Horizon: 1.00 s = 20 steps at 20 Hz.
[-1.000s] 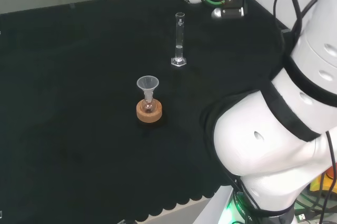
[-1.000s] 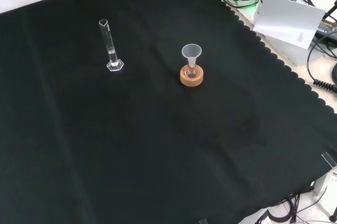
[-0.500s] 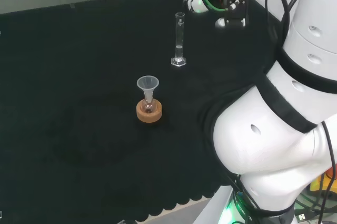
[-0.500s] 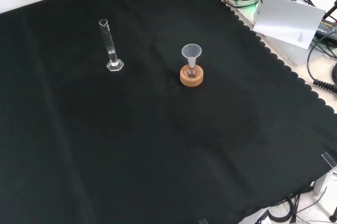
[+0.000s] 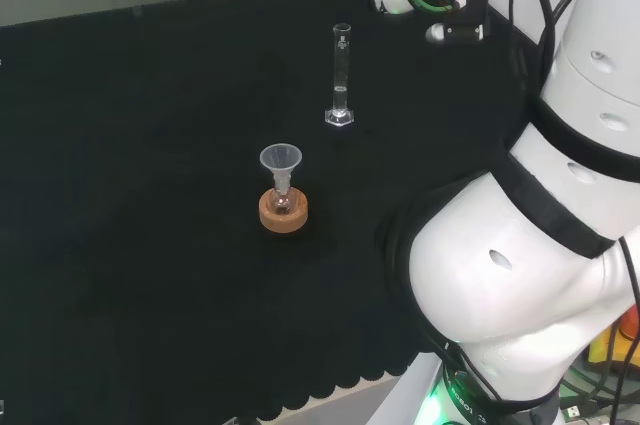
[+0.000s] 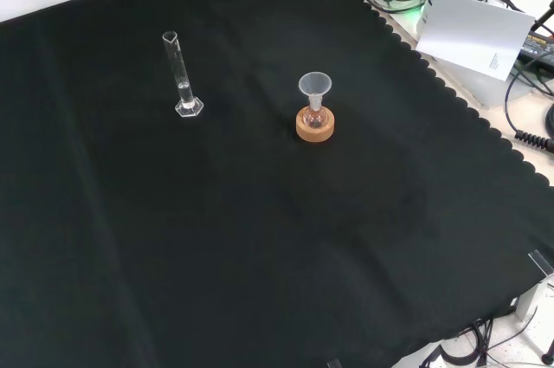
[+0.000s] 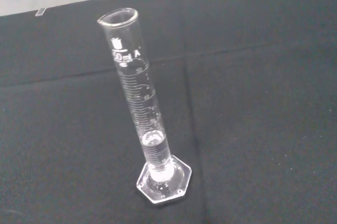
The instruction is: Pick up the graduated cylinder.
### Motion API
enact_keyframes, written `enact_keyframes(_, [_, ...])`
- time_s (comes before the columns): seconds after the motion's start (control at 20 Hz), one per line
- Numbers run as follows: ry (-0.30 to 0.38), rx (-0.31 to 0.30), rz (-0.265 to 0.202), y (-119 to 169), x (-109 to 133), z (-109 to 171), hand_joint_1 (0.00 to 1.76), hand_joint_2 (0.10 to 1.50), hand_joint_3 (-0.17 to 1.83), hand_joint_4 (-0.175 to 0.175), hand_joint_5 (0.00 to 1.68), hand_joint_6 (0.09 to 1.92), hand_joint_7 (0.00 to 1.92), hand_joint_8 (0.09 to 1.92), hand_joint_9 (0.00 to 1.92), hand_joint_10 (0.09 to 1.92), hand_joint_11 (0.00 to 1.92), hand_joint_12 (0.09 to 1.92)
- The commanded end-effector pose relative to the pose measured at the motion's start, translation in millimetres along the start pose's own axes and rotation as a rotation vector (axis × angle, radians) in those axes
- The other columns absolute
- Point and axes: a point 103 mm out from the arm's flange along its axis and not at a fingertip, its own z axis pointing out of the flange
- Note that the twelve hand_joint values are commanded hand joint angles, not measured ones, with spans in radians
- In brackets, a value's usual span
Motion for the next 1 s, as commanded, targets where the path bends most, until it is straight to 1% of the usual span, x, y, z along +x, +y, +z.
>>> enact_keyframes(0.05, [0.119, 0.051, -0.074, 26, 3, 74, 0.52, 0.97, 0.31, -0.05, 0.32, 0.09, 0.21, 0.65, 0.43, 0.65, 0.28, 1.36])
enact_keyframes(0.2, [0.141, 0.034, -0.087, 28, -3, 81, 0.53, 0.96, 0.31, -0.049, 0.32, 0.09, 0.21, 0.66, 0.44, 0.65, 0.29, 1.35])
enact_keyframes(0.35, [0.187, 0.013, -0.108, 29, -8, 90, 0.54, 0.94, 0.33, -0.048, 0.34, 0.09, 0.26, 0.67, 0.49, 0.64, 0.32, 1.34])
enact_keyframes(0.45, [0.217, 0.01, -0.129, 30, -11, 96, 0.55, 0.93, 0.34, -0.046, 0.35, 0.09, 0.29, 0.68, 0.51, 0.63, 0.33, 1.33])
enact_keyframes(0.55, [0.245, 0.013, -0.14, 31, -13, 102, 0.56, 0.92, 0.35, -0.044, 0.36, 0.09, 0.31, 0.68, 0.53, 0.62, 0.35, 1.33])
enact_keyframes(0.65, [0.27, 0.019, -0.153, 32, -16, 108, 0.57, 0.92, 0.36, -0.042, 0.36, 0.09, 0.31, 0.67, 0.53, 0.61, 0.36, 1.33])
enact_keyframes(0.8, [0.312, 0.006, -0.164, 34, -20, 115, 0.58, 0.9, 0.36, -0.039, 0.35, 0.09, 0.26, 0.65, 0.52, 0.6, 0.36, 1.33])
enact_keyframes(1.0, [0.359, 0.007, -0.226, 39, -23, 124, 0.66, 0.86, 0.35, -0.037, 0.33, 0.09, 0.24, 0.64, 0.52, 0.6, 0.36, 1.32])
